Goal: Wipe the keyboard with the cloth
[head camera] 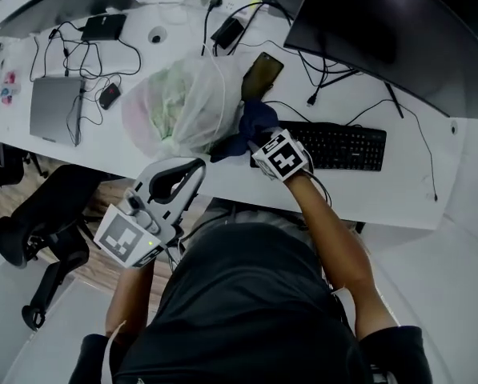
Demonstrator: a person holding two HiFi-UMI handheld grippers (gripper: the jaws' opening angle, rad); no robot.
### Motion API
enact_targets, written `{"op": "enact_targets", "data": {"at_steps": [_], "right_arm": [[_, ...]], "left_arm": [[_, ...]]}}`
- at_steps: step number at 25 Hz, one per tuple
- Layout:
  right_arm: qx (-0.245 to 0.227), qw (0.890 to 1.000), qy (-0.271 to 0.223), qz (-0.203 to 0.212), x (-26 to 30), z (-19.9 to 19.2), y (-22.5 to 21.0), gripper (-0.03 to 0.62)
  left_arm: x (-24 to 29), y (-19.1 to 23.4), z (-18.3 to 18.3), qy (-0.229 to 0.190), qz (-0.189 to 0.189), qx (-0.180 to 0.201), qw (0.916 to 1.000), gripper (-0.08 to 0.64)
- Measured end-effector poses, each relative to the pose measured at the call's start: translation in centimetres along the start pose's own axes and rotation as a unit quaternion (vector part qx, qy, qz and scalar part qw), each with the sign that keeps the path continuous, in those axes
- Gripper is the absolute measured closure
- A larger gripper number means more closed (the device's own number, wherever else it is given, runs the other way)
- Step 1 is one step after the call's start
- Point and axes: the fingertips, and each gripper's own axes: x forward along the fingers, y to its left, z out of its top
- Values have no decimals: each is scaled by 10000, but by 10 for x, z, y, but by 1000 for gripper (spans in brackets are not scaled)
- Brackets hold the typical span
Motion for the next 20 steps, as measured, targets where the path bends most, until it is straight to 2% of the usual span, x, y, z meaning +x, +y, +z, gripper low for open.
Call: {"op": "enact_targets", "data": {"at_steps": [2, 3, 6, 8, 10, 12, 13, 15, 17, 20], "right_arm": [[451, 9988, 76, -197, -19, -28, -23, 546], [728, 9963, 104, -438, -39, -50, -41, 546], [1533, 9781, 383, -1358, -101, -125, -97, 546], [1700, 9707, 480, -1627, -117, -139, -103, 546], [1439, 9808, 283, -1285, -98, -110, -72, 549], [1006, 9934, 97, -545, -54, -68, -23, 549], [752, 9968, 117, -235, -32, -53, -2, 549], [441, 9987, 235, 46, -11, -41, 16, 549], [650, 9973, 328, -14, -22, -61, 1, 549], [1405, 9860, 552, -712, -80, -134, -57, 549]], "left_arm": [[-5, 2, 0, 14, 32, 11, 10000, 555], [-8, 5, -2, 25, 62, -16, 10000, 555], [-14, 17, -9, 44, 122, -163, 9998, 555], [-13, 20, -13, 41, 94, -223, 9997, 555], [-9, 18, -13, 34, 5, -222, 9997, 555], [-2, 14, -8, 33, -110, -167, 9998, 555], [1, 11, -6, 46, -163, -124, 9998, 555], [5, 6, 0, 86, -245, -21, 9997, 555], [4, 4, 1, 122, -253, 45, 9996, 555], [1, 10, -4, 170, -170, -15, 9997, 555]]}}
